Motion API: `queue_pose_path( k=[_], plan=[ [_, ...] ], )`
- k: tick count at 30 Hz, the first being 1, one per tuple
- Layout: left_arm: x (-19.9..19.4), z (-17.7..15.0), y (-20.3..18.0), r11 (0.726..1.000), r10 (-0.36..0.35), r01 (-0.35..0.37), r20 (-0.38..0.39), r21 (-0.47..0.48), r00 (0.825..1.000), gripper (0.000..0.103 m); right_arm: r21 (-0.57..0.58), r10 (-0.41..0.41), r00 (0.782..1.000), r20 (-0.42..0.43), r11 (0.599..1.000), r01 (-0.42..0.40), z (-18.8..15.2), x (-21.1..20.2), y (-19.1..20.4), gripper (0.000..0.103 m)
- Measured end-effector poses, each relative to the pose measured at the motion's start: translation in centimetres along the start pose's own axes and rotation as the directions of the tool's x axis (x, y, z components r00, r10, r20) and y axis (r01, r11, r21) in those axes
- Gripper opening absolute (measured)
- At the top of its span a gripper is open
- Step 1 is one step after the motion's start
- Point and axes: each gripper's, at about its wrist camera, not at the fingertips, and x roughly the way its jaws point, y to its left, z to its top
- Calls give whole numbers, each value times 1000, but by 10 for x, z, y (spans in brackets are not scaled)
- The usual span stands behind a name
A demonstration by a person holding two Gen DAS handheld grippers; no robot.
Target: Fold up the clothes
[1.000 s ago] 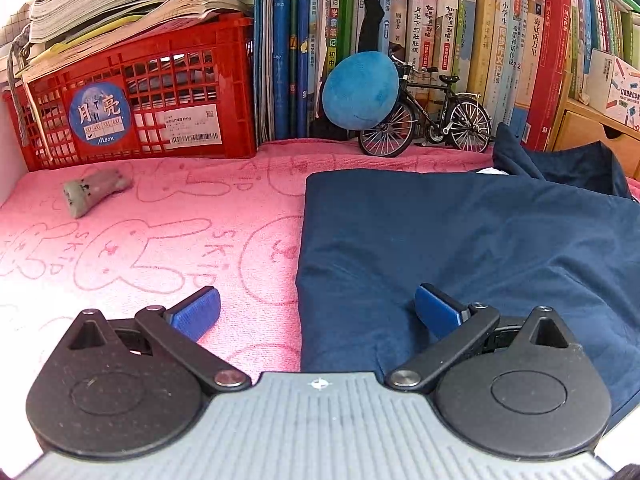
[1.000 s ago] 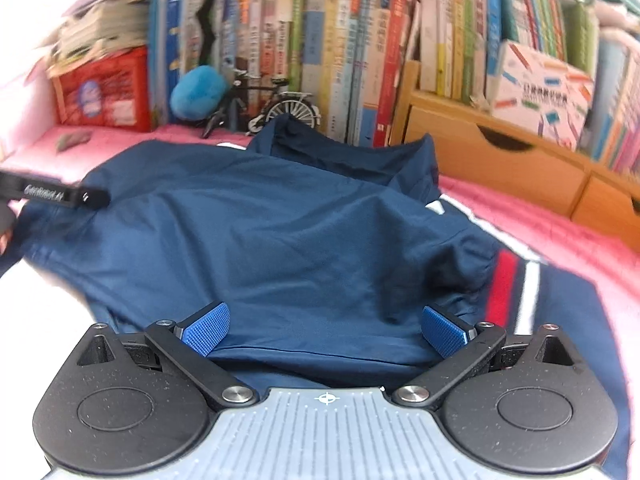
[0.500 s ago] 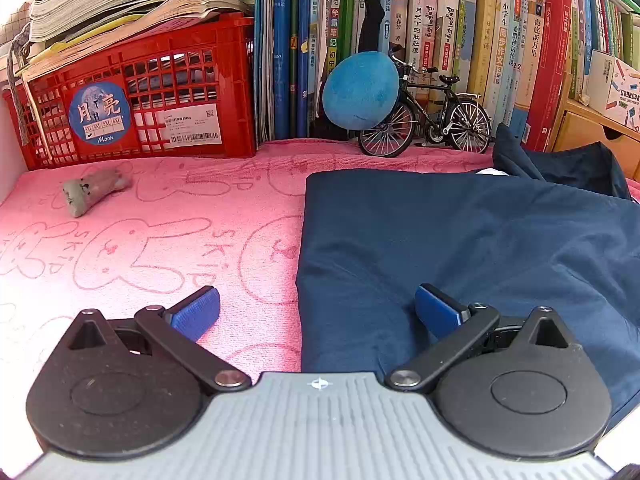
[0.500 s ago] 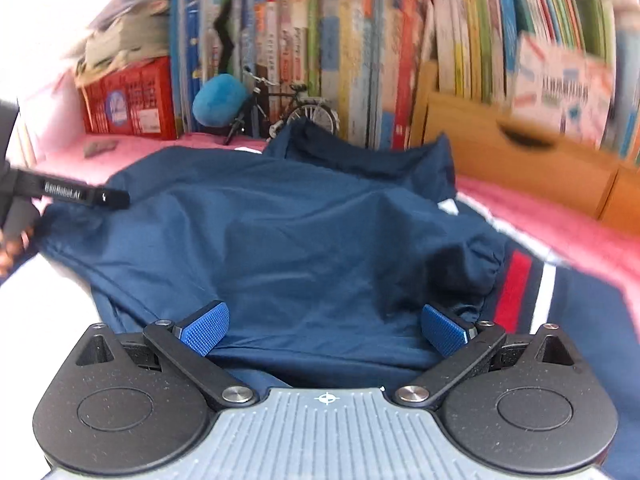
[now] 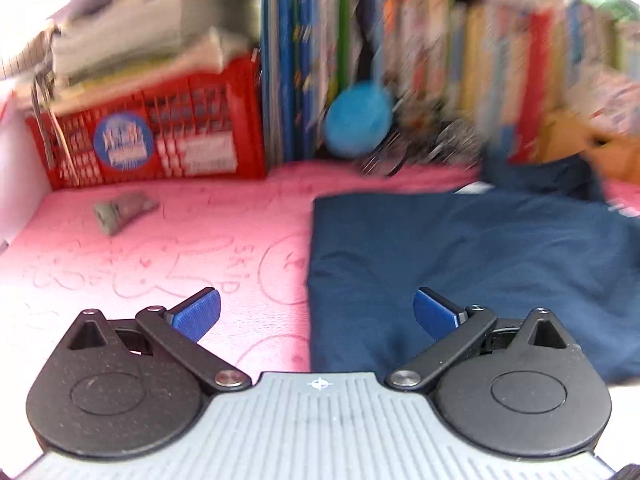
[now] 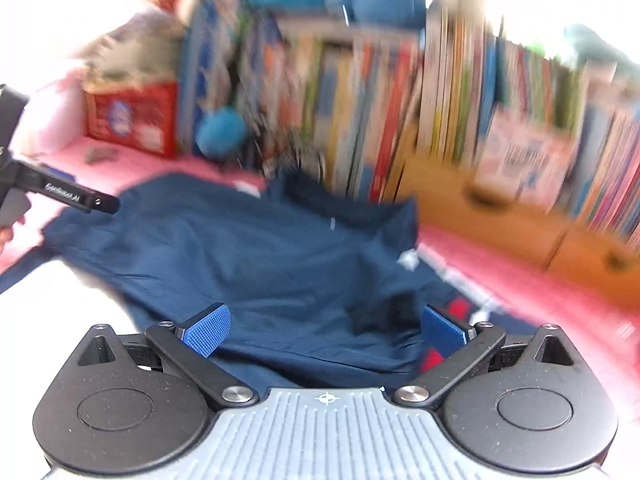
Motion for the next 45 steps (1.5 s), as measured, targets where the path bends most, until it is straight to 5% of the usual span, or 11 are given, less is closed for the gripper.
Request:
queue_pose_path(
  k=[6, 12, 19, 27, 31, 34, 38, 42, 45],
  plan=[
    [-110, -45, 19, 984, -179, 177, 118, 26, 977, 103, -12, -85, 980, 178, 996, 88, -43, -126, -12, 103],
    [-153, -99, 15, 966, -257, 256, 22, 36, 966, 103, 130, -148, 986, 78, 982, 137, -107, -197, -34, 103],
    [-186, -152, 7, 943, -327, 332, -105, 34, 939, 103, 264, -5, 999, -41, 965, 15, -167, -233, -27, 101],
    [-206, -177, -4, 948, -250, 275, -164, 159, 954, 103, 260, 114, 990, -82, 962, -89, -184, -242, 4, 92],
    [-226, -185, 17, 953, -258, 280, -174, 117, 950, 103, 226, 187, 975, -118, 961, -157, -196, -257, 12, 92],
    [-241, -193, 29, 940, -325, 338, -174, 48, 929, 103, 219, 237, 963, -130, 954, -205, -207, -264, 13, 93],
    [-245, -209, 39, 887, -461, 448, -164, -113, 872, 103, 271, 337, 928, -159, 919, -288, -216, -261, 13, 92],
    [-226, -227, 47, 830, -528, 473, -140, -296, 838, 103, 316, 362, 920, -147, 899, -303, -223, -246, 13, 92],
    [-207, -237, 49, 785, -555, 477, -107, -395, 825, 103, 402, 424, 896, -131, 849, -343, -229, -226, 9, 91]
  ],
)
